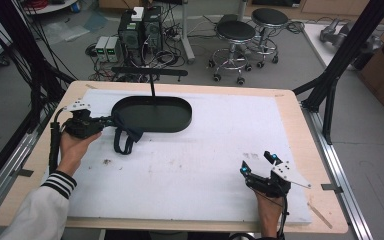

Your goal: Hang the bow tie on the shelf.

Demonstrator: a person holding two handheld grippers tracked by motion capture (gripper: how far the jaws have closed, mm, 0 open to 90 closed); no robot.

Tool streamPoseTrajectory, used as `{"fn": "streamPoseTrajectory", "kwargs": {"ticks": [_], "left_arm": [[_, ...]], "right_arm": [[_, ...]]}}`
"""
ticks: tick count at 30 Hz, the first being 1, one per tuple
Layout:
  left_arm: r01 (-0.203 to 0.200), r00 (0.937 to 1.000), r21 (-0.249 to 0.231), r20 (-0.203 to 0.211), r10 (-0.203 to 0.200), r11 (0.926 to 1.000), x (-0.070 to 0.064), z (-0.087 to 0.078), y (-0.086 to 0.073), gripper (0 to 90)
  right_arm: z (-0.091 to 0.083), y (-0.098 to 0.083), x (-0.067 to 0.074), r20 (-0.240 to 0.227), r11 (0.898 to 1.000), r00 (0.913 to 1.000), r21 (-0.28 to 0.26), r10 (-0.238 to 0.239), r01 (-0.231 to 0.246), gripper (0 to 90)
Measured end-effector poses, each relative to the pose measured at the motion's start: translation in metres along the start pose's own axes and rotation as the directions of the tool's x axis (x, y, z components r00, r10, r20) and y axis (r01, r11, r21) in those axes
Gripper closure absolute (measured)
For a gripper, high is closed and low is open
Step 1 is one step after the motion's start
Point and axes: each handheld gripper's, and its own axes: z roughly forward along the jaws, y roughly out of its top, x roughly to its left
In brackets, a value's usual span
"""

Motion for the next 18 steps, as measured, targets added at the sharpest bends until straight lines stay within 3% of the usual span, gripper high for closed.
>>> {"fn": "streamPoseTrajectory", "kwargs": {"ticks": [6, 11, 16, 18], "left_arm": [[-0.023, 0.9997, -0.084, -0.002, 0.022, 0.9962, -0.012, -0.008, 0.03, 86.1], [-0.042, 0.9991, -0.118, -0.017, 0.04, 0.9921, -0.015, -0.012, 0.041, 86.2], [-0.054, 0.9979, -0.18, -0.043, 0.047, 0.9822, -0.014, -0.015, 0.051, 86.3], [-0.064, 0.997, -0.169, -0.054, 0.056, 0.9835, -0.013, -0.014, 0.054, 86.3]], "right_arm": [[0.0, 0.0, 0.0, 0.0, 1.0, 1.0, -0.001, 0.001, -0.001, 10.8], [0.0, 0.0, 0.0, 0.0, 1.0, 1.0, -0.003, -0.001, 0.001, 10.8], [0.0, 0.0, 0.0, 0.0, 1.0, 1.0, -0.004, -0.003, 0.003, 10.8], [0.0, 0.0, 0.0, 0.0, 1.0, 1.0, -0.003, -0.003, 0.003, 10.8]]}}
